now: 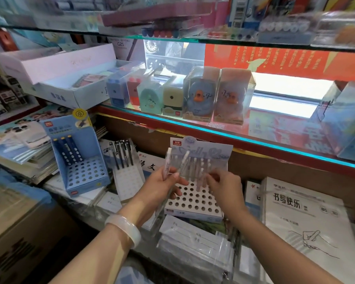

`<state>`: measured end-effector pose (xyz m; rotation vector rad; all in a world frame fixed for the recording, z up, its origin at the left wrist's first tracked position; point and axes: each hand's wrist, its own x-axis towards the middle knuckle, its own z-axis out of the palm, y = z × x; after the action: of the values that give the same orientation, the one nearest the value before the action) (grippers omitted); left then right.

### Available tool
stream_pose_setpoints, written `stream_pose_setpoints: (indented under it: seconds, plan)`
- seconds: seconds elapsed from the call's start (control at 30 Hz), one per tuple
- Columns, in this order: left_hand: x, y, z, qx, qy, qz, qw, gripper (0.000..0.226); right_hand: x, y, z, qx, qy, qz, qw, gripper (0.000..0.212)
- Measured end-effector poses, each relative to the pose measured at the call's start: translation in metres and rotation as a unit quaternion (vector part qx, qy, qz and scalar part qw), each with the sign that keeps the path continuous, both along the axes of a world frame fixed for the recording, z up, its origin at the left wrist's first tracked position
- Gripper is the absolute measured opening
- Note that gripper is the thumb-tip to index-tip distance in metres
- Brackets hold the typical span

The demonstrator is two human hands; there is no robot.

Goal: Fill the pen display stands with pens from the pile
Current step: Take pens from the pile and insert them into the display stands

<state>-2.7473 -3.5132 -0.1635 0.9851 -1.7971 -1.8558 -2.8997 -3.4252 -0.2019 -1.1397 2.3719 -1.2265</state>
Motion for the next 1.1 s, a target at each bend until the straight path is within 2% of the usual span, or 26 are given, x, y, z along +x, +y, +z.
stream_pose_setpoints:
  seconds: [0.1, 0.13, 0.2, 0.33, 0.4, 0.5, 0.6, 0.7, 0.9, 1.1]
  plan:
    - [-0.005, 0.004, 0.001, -0.016, -0.01, -0.016, 1.0, 0.016, 0.013, -0.005, 0.025, -0.057, -0.225, 0.065, 0.971, 0.015]
    - [-0.007, 0.005, 0.002, -0.019, -0.014, -0.021, 1.0, 0.017, 0.016, -0.008, 0.03, -0.06, -0.267, 0.074, 0.959, 0.015]
    - [-0.007, 0.005, 0.001, -0.023, -0.022, -0.024, 0.999, 0.017, 0.02, -0.012, 0.035, -0.064, -0.297, 0.075, 0.95, 0.013]
    - [-0.003, 0.001, 0.0, -0.015, -0.024, 0.012, 1.0, 0.018, 0.019, -0.019, 0.039, -0.085, -0.302, 0.059, 0.948, 0.01]
    - [0.001, -0.002, 0.0, -0.018, -0.012, 0.079, 0.997, 0.019, 0.016, -0.024, 0.043, -0.1, -0.242, 0.042, 0.964, 0.009]
    - [0.007, -0.012, -0.005, -0.029, -0.016, 0.173, 0.984, 0.023, 0.011, -0.032, 0.041, -0.073, -0.083, 0.025, 0.994, 0.013]
    - [0.014, -0.018, -0.007, -0.012, -0.012, 0.196, 0.981, 0.025, 0.01, -0.039, 0.031, 0.003, 0.049, 0.051, 0.997, 0.009]
    - [0.019, -0.019, -0.007, -0.003, -0.009, 0.179, 0.984, 0.025, 0.01, -0.045, 0.023, 0.067, 0.154, 0.047, 0.985, 0.016]
    - [0.023, -0.022, -0.009, -0.013, -0.009, 0.174, 0.985, 0.022, 0.009, -0.049, 0.023, 0.09, 0.237, 0.027, 0.967, 0.022]
    - [0.019, -0.021, -0.01, -0.012, -0.007, 0.16, 0.987, 0.015, 0.008, -0.051, 0.017, 0.134, 0.222, 0.032, 0.965, 0.025]
